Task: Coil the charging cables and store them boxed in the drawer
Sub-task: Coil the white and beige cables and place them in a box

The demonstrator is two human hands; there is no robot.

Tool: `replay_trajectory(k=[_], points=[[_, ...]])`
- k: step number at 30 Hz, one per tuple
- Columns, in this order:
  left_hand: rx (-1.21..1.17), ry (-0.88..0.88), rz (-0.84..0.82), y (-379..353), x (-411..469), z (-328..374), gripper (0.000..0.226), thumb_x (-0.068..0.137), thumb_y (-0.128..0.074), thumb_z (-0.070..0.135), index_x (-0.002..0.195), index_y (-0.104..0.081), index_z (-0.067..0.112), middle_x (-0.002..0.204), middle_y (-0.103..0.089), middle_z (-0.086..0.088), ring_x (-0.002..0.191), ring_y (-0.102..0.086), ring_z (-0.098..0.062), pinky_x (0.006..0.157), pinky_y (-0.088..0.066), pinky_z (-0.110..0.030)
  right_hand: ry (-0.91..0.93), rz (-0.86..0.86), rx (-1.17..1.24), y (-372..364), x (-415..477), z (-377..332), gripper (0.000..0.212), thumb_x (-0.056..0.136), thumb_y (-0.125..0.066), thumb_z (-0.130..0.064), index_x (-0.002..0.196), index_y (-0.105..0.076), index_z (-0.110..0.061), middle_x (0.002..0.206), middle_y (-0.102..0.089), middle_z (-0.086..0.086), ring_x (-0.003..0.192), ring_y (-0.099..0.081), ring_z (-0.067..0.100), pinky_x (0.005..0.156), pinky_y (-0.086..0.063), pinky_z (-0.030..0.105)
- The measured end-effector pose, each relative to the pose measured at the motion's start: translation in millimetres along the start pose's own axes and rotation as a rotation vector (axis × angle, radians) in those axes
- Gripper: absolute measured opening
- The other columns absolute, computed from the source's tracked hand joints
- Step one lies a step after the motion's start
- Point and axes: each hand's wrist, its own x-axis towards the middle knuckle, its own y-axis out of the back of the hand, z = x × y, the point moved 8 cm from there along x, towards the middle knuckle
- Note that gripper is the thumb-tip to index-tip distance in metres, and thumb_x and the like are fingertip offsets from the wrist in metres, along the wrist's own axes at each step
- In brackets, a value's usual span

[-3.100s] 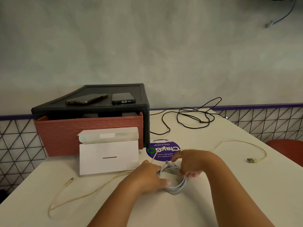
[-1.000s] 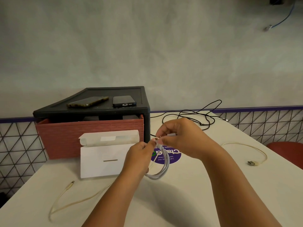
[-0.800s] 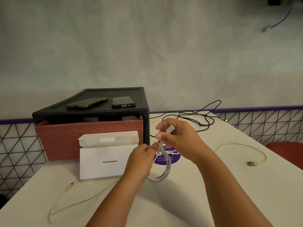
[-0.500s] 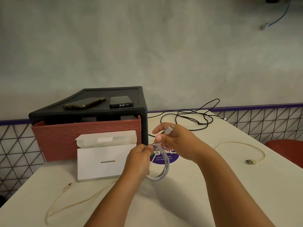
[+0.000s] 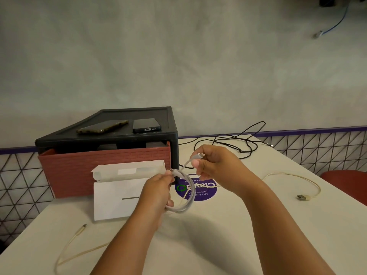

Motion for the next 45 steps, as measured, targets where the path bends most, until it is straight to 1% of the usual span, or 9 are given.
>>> replay_trajectory(k=[3,9,14,19,22,27,31,37,45], points=[[-0.014,0.0,0.001,1,-1,1,0.028,0.097,-0.047,0.031,0.084,-0.061,0.011,0.054,-0.035,-0.001,0.044,-0.028,-0.012,0.046,-0.026,-0.023,0.015,0.003,0.014,-4,1,-3,0.007,0.092,-0.055,-0.024,0.092,-0.057,-0.03,0.077,-0.06,-0.008,0.062,-0.06,0.006,0.071,-0.056,0.024],[-0.163,0.03,-0.059,-6,-7,3,0.027,0.097,-0.049,0.026,0.082,-0.06,0.007,0.047,-0.038,0.003,0.036,-0.026,-0.005,0.037,-0.025,-0.018,-0.015,0.151,-0.13,13,0,6,0.025,0.087,-0.058,-0.01,0.07,-0.06,-0.029,0.077,-0.063,-0.008,0.07,-0.06,0.011,0.058,-0.051,0.021],[-0.349,0.085,-0.089,-7,-15,6,0.026,0.095,-0.051,0.026,0.081,-0.056,0.006,0.034,-0.037,0.009,0.028,-0.024,-0.005,0.032,-0.022,-0.014,-0.133,-0.06,-0.242,1,-2,19,0.021,0.08,-0.069,-0.013,0.07,-0.059,-0.029,0.077,-0.064,-0.008,0.085,-0.063,0.016,0.062,-0.052,0.023],[-0.366,0.058,-0.066,-4,-22,17,0.036,0.088,-0.055,0.046,0.07,-0.054,0.015,0.034,-0.041,0.009,0.035,-0.022,-0.007,0.042,-0.022,-0.019,-0.198,-0.116,-0.078,-7,-4,19,0.011,0.08,-0.07,-0.011,0.076,-0.064,-0.019,0.071,-0.068,-0.003,0.065,-0.064,0.012,0.054,-0.05,0.014],[-0.172,-0.054,-0.029,-2,-20,21,0.033,0.086,-0.059,0.046,0.08,-0.06,0.013,0.036,-0.039,0.012,0.037,-0.032,-0.01,0.042,-0.029,-0.02,-0.246,-0.133,0.025,-8,-6,21,0.009,0.082,-0.068,-0.01,0.08,-0.062,-0.016,0.078,-0.069,0.005,0.063,-0.063,0.013,0.051,-0.048,0.013],[-0.02,-0.191,0.036,1,-18,24,0.029,0.088,-0.06,0.035,0.101,-0.063,0.01,0.052,-0.042,0.008,0.048,-0.042,-0.012,0.039,-0.036,-0.015,-0.301,-0.103,0.038,-10,-5,26,0.013,0.082,-0.065,-0.009,0.087,-0.06,-0.02,0.075,-0.067,0.001,0.062,-0.063,0.011,0.057,-0.053,0.021],[-0.002,-0.231,0.097,9,-18,31,0.031,0.09,-0.053,0.042,0.099,-0.062,0.013,0.056,-0.04,0.006,0.053,-0.039,-0.012,0.057,-0.048,-0.042,-0.305,-0.066,0.074,-16,-1,28,0.015,0.082,-0.067,-0.014,0.095,-0.062,-0.02,0.081,-0.068,0.0,0.068,-0.066,0.014,0.063,-0.057,0.023],[-0.035,-0.277,0.124,12,-18,36,0.031,0.091,-0.049,0.045,0.095,-0.059,0.015,0.06,-0.043,0.005,0.054,-0.043,-0.013,0.047,-0.044,-0.028,-0.236,-0.195,0.293,-31,-4,19,0.013,0.09,-0.059,-0.014,0.101,-0.067,-0.013,0.083,-0.069,0.008,0.064,-0.062,0.011,0.07,-0.057,0.027],[-0.156,-0.252,0.044,5,-15,33,0.027,0.092,-0.05,0.041,0.082,-0.058,0.017,0.05,-0.043,0.008,0.051,-0.042,-0.012,0.058,-0.045,-0.027,-0.147,-0.086,0.008,-26,3,14,0.012,0.092,-0.055,-0.012,0.092,-0.06,-0.024,0.081,-0.068,-0.001,0.071,-0.064,0.012,0.067,-0.054,0.021]])
